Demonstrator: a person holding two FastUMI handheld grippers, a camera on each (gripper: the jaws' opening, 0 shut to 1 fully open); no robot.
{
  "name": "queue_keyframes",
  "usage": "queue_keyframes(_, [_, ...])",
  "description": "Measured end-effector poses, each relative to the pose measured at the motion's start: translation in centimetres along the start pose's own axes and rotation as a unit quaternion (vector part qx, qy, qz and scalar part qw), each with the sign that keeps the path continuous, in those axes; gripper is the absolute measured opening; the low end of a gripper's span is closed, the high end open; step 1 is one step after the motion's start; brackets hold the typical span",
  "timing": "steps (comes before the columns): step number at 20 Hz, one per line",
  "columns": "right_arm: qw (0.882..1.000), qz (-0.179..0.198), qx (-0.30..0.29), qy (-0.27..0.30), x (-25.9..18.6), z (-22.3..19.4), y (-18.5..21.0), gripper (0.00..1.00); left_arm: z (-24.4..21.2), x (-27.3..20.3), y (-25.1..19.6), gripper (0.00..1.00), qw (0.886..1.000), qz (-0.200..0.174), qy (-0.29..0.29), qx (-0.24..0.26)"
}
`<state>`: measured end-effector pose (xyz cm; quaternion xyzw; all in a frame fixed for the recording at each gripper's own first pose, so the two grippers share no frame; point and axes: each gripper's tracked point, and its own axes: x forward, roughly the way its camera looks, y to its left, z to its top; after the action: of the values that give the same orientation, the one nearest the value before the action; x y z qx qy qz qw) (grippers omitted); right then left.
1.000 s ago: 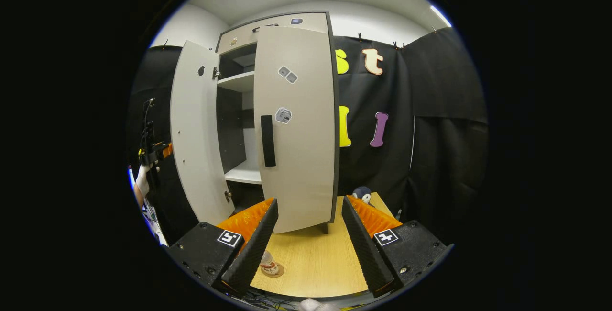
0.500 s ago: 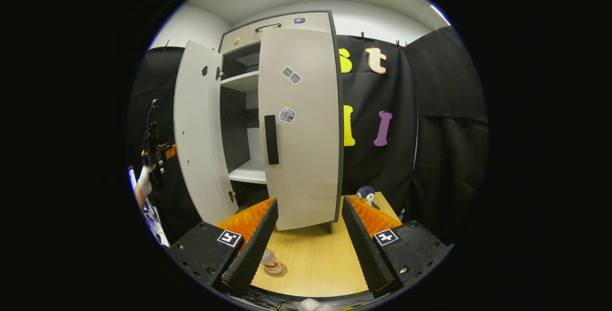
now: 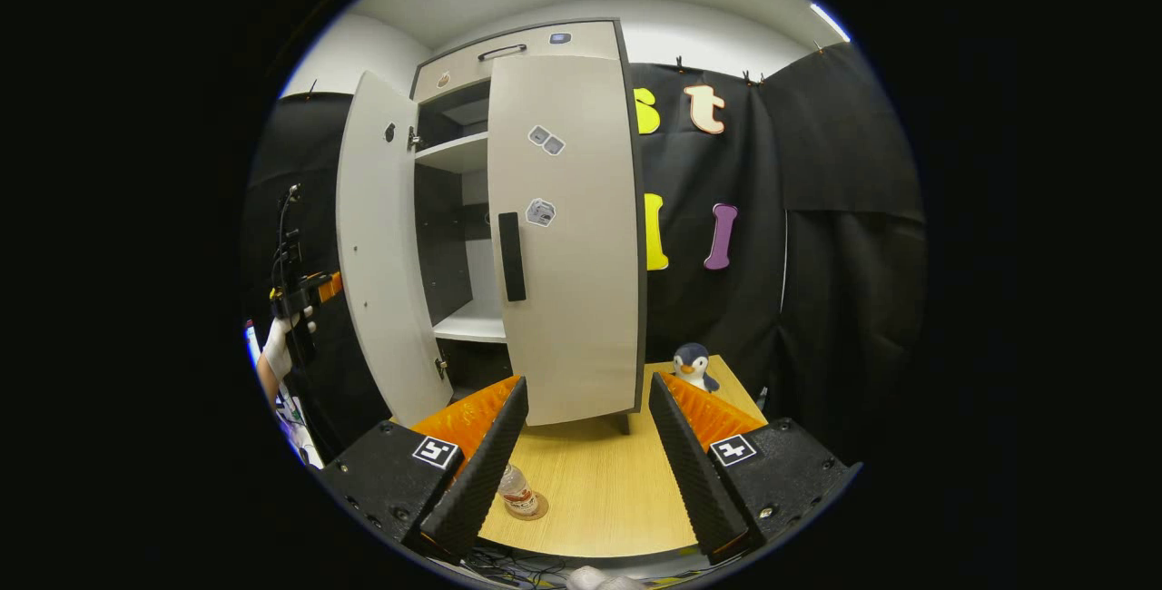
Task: Grasp the bottle in the cabinet with the left hand and place it on the coaster, then close the right door with the right hand and the left door with the left hand.
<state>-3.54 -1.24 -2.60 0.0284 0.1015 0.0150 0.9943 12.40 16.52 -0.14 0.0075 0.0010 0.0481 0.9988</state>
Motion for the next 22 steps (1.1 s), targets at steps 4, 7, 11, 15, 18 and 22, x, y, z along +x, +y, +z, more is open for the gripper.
queue_keyframes(4, [1.0, -0.013, 0.002, 0.0, -0.8, 0.3, -0.7, 0.83, 0.3, 0.9, -3.9, 0.88, 0.999, -0.039, 0.004, -0.005])
queue_keyframes(7, [1.0, -0.022, 0.004, -0.002, -2.0, 0.0, -1.1, 0.83, 0.5, 1.3, -6.0, 0.88, 0.999, -0.045, 0.005, -0.004])
queue_keyframes(11, [1.0, -0.03, 0.006, -0.005, -2.1, 0.6, -1.7, 0.83, 0.5, 2.0, -8.3, 0.9, 0.998, -0.055, 0.01, 0.001])
queue_keyframes(15, [0.999, -0.032, 0.003, -0.013, -2.4, 1.0, -1.7, 0.83, 0.6, 1.6, -8.5, 0.95, 0.999, -0.049, 0.008, 0.002])
queue_keyframes(18, [0.999, -0.035, 0.001, -0.02, -2.5, 1.3, -1.7, 0.83, 1.1, 0.5, -8.1, 0.96, 0.999, -0.048, 0.002, -0.002])
queue_keyframes(22, [0.999, -0.038, -0.001, -0.029, -2.5, 1.6, -1.8, 0.83, 1.1, -3.0, -7.6, 0.96, 0.999, -0.04, 0.005, 0.001])
